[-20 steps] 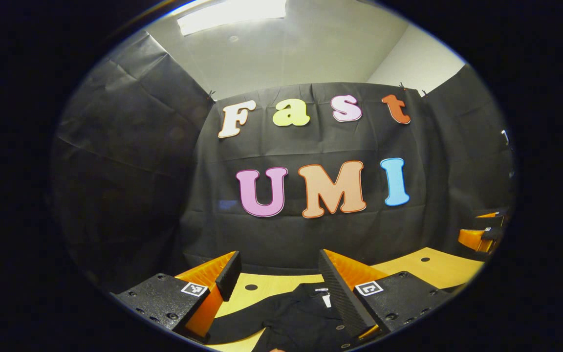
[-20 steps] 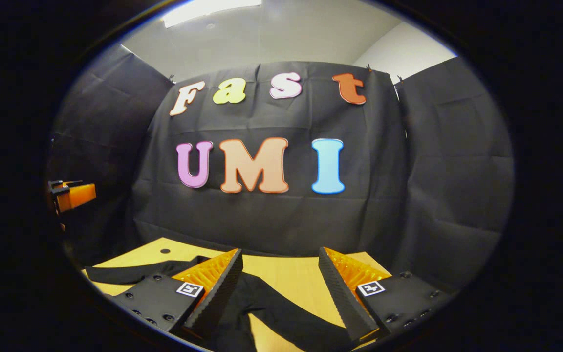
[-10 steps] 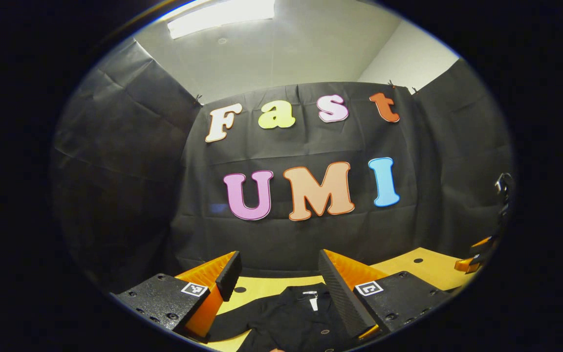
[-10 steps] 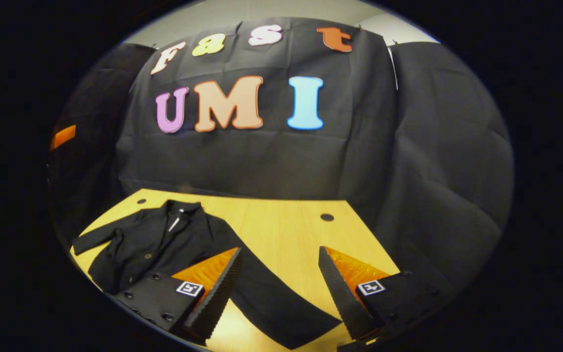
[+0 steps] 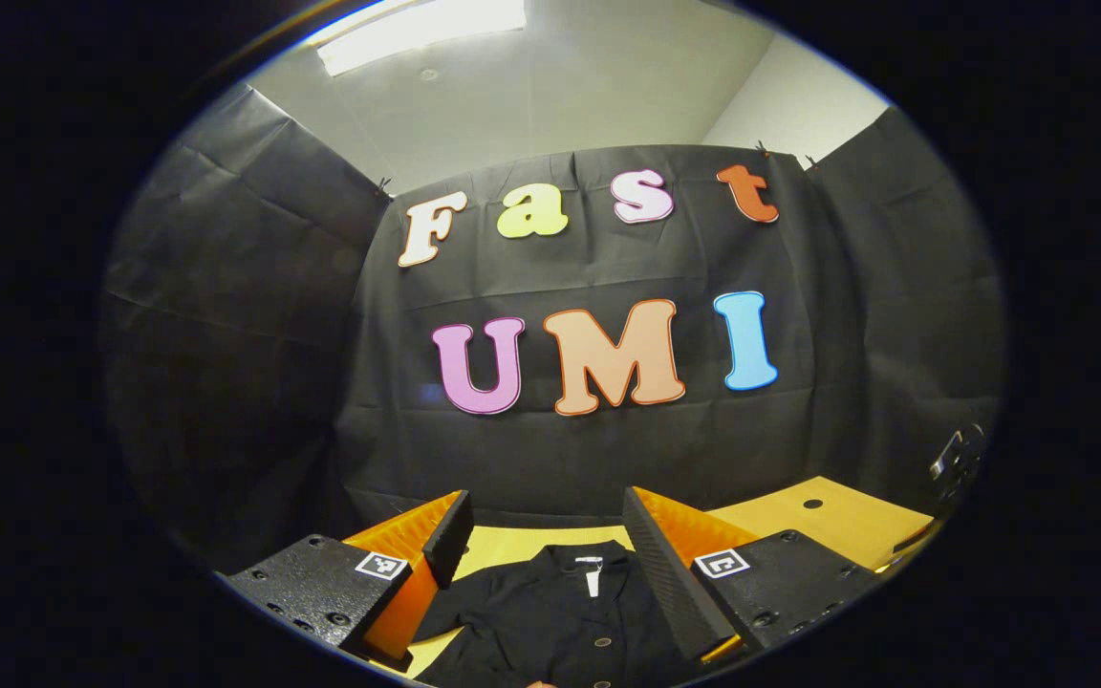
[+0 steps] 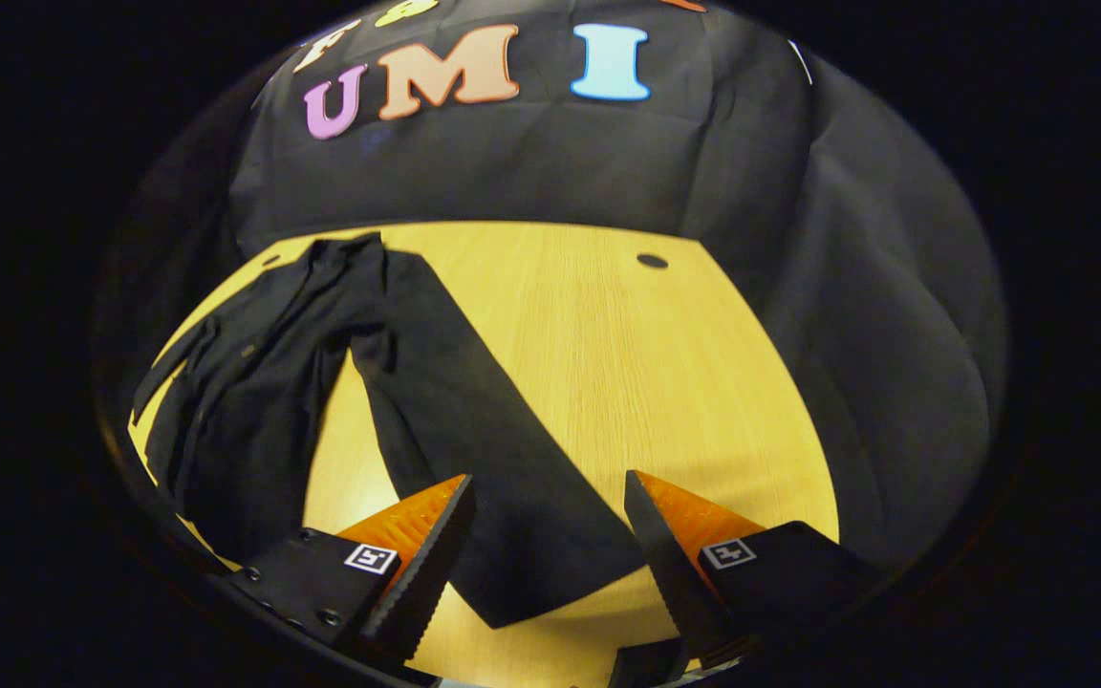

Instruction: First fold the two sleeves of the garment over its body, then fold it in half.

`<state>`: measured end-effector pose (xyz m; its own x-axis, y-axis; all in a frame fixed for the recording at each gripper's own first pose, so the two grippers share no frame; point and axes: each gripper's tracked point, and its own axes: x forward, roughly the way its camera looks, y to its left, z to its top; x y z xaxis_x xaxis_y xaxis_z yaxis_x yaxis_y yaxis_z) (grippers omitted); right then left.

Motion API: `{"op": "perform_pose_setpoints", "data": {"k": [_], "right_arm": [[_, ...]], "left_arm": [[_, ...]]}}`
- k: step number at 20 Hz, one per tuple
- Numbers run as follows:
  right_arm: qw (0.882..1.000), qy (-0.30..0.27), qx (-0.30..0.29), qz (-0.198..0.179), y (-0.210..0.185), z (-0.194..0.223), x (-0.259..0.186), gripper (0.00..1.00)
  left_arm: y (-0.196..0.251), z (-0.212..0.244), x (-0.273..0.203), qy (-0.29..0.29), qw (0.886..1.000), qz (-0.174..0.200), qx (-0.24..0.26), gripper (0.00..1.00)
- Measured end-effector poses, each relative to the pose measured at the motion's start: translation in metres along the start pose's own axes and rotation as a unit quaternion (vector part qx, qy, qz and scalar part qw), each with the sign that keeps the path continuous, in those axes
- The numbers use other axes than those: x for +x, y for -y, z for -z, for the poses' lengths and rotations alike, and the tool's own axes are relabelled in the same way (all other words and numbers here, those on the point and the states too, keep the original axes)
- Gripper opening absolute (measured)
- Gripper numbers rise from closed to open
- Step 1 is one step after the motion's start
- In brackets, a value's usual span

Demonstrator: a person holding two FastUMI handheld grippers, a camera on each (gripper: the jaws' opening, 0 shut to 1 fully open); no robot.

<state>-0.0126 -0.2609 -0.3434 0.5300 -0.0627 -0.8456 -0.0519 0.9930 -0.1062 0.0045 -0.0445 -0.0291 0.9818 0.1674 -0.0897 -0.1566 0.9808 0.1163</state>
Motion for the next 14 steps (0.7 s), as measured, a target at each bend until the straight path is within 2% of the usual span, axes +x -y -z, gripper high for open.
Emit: {"op": "perform_pose_setpoints", "data": {"k": [3, 8, 10, 11, 12, 14], "right_arm": [[0.999, -0.036, 0.001, -0.003, 0.006, 0.020, 0.009, 0.99], [0.997, -0.078, 0.009, -0.025, 0.007, 0.029, 0.010, 1.00], [0.997, -0.071, 0.012, -0.025, 0.008, 0.026, 0.011, 1.00], [0.997, -0.068, 0.014, -0.023, 0.005, 0.027, 0.011, 0.96], [0.997, -0.066, 0.017, -0.021, 0.002, 0.026, 0.011, 0.92], [0.998, -0.054, 0.028, -0.017, -0.001, 0.021, 0.011, 0.63]], "left_arm": [[0.008, 0.005, -0.005, -0.010, 1.000, -0.003, 0.002, 0.93], [0.013, 0.005, -0.002, -0.012, 1.000, -0.008, 0.004, 0.92], [0.012, 0.006, -0.005, -0.013, 1.000, -0.010, 0.004, 0.94], [0.012, 0.006, -0.005, -0.014, 1.000, -0.009, 0.004, 0.92], [0.013, 0.008, -0.004, -0.016, 1.000, -0.006, 0.003, 0.94], [0.013, 0.010, -0.003, -0.017, 1.000, 0.000, -0.002, 0.94]]}}
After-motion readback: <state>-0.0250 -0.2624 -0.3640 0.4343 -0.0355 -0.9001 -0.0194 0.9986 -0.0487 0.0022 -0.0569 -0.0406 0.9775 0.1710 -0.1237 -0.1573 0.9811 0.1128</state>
